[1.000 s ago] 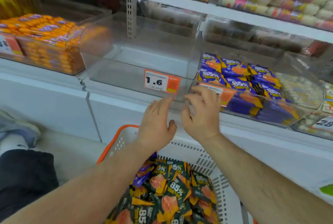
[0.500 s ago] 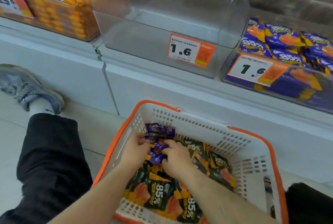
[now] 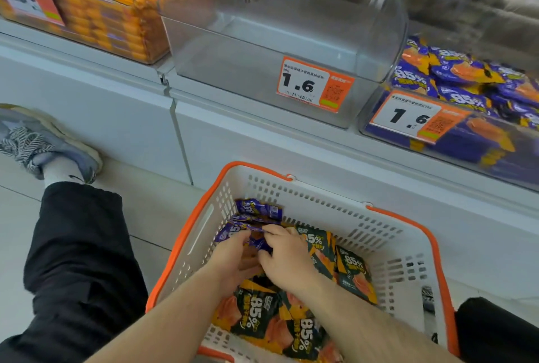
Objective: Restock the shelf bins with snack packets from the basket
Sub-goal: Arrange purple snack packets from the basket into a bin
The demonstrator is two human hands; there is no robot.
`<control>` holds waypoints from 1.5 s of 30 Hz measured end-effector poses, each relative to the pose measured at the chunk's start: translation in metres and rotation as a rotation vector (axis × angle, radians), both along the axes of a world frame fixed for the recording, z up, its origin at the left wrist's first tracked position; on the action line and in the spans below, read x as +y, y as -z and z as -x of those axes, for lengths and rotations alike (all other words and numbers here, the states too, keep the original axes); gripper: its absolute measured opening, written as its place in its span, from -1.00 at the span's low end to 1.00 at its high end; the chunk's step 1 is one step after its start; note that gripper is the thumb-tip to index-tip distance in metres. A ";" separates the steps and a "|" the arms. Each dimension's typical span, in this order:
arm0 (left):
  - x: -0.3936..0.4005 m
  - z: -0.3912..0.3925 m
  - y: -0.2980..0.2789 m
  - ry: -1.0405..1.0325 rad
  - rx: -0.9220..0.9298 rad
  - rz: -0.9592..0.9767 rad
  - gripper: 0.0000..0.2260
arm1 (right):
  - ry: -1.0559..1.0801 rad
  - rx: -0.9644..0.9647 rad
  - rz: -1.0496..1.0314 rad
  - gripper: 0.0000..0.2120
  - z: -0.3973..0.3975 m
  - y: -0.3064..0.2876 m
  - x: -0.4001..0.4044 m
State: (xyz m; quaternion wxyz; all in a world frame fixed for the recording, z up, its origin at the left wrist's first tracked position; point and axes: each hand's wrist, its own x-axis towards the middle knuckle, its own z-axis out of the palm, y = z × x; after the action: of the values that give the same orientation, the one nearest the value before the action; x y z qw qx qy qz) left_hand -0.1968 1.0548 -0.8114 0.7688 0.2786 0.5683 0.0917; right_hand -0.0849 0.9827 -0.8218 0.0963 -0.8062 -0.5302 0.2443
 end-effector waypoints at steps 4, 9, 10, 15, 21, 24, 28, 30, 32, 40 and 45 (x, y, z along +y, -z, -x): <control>-0.005 -0.019 -0.009 -0.099 -0.143 0.084 -0.70 | -0.049 -0.016 -0.185 -0.68 -0.003 -0.030 -0.021; -0.014 -0.038 -0.030 -0.013 -0.146 -0.079 -0.87 | -0.113 -0.135 -0.326 -0.77 -0.018 -0.067 -0.048; -0.017 -0.039 -0.038 0.004 -0.185 -0.125 -0.84 | -0.056 -0.145 -0.405 -0.76 -0.022 -0.075 -0.052; -0.031 -0.047 -0.075 0.089 -0.377 -0.258 -0.74 | 0.128 -0.227 -0.433 -0.75 -0.035 -0.115 -0.062; -0.041 -0.060 -0.119 0.202 -0.510 -0.347 -0.68 | 0.152 -0.276 -0.443 -0.37 -0.043 -0.137 -0.061; -0.042 -0.072 -0.147 0.259 -0.528 -0.411 -0.67 | 0.211 -0.265 -0.559 -0.45 -0.051 -0.152 -0.060; -0.039 -0.097 -0.194 0.359 -0.613 -0.520 -0.72 | 0.323 -0.200 -0.770 -0.48 -0.071 -0.187 -0.061; -0.038 -0.113 -0.220 0.398 -0.665 -0.608 -0.67 | 0.350 -0.192 -0.882 -0.50 -0.086 -0.210 -0.062; -0.036 -0.130 -0.239 0.331 -0.685 -0.769 -0.68 | 0.385 -0.239 -0.979 -0.51 -0.107 -0.233 -0.063; 0.002 -0.178 -0.205 0.713 0.556 -1.985 -0.23 | 0.644 -0.331 -0.769 -0.56 -0.205 -0.289 -0.045; 0.002 -0.179 -0.194 0.678 0.607 -2.051 -0.24 | 0.722 -0.354 -0.562 -0.52 -0.228 -0.283 -0.024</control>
State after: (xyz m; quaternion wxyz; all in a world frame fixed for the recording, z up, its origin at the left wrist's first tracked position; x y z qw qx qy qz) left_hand -0.0179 1.0570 -0.6173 -0.0094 0.9311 0.2826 0.2305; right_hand 0.1432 0.9591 -0.5390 0.2973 -0.9104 -0.2707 -0.0979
